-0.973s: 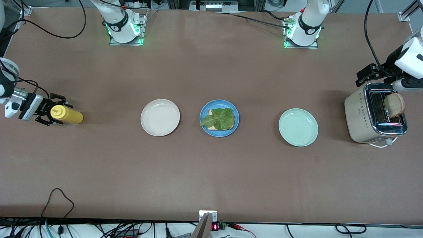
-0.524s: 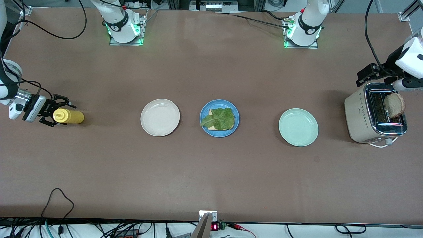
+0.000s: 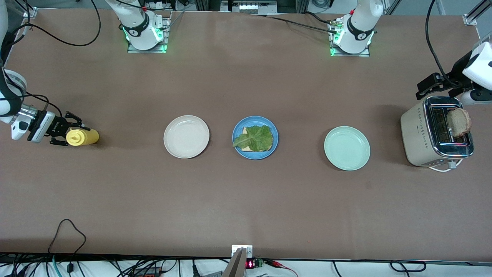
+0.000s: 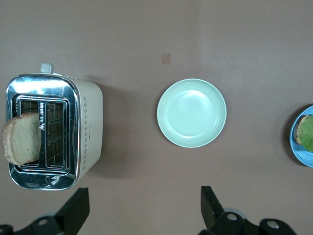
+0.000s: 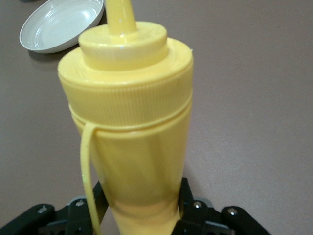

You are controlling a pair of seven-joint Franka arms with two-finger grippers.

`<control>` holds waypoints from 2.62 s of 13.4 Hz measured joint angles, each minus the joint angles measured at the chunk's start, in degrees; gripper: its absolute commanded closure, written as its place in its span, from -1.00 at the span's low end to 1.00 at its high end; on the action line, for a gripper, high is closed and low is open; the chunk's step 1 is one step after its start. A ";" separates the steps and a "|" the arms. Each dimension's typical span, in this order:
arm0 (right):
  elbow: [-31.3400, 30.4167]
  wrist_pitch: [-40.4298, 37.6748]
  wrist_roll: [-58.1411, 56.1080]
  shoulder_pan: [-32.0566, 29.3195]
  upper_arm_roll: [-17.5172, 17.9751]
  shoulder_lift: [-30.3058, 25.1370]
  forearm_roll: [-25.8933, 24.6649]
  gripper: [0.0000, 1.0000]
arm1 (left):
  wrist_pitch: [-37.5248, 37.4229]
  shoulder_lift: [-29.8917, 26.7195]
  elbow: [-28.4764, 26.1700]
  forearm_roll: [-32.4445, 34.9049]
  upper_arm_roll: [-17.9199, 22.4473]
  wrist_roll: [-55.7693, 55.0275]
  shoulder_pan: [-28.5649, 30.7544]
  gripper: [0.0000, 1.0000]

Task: Make sandwich in blue plate with both arms
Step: 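Lift the yellow bottle off the table with the right gripper, then carry the bottle over the blue plate and tilt it with the right gripper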

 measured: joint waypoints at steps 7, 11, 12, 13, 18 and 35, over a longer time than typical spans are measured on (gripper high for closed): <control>0.75 0.11 0.51 1.42 2.07 -3.72 -0.04 1.00 | -0.02 -0.03 0.00 0.00 -0.11 0.00 -0.02 -1.00; 0.78 0.05 7.88 4.71 3.07 -10.11 -3.26 1.00 | -0.02 -0.03 0.00 0.00 -0.17 0.01 -0.01 -1.00; 0.82 0.05 11.25 6.03 3.47 -11.99 -5.09 1.00 | -0.02 -0.03 0.00 0.00 -0.15 0.01 0.00 -1.00; 0.84 0.04 14.99 7.70 3.76 -13.99 -7.02 1.00 | -0.02 -0.03 0.00 0.00 -0.12 0.02 0.01 -1.00; 0.50 -0.50 40.53 19.35 5.79 -24.02 -19.20 1.00 | -0.02 -0.03 0.00 0.00 -0.22 0.05 0.00 -1.00; -0.83 -5.71 102.46 51.60 17.83 -19.02 -58.98 1.00 | -1.00 -1.39 0.02 0.00 -0.63 0.12 -0.42 -1.00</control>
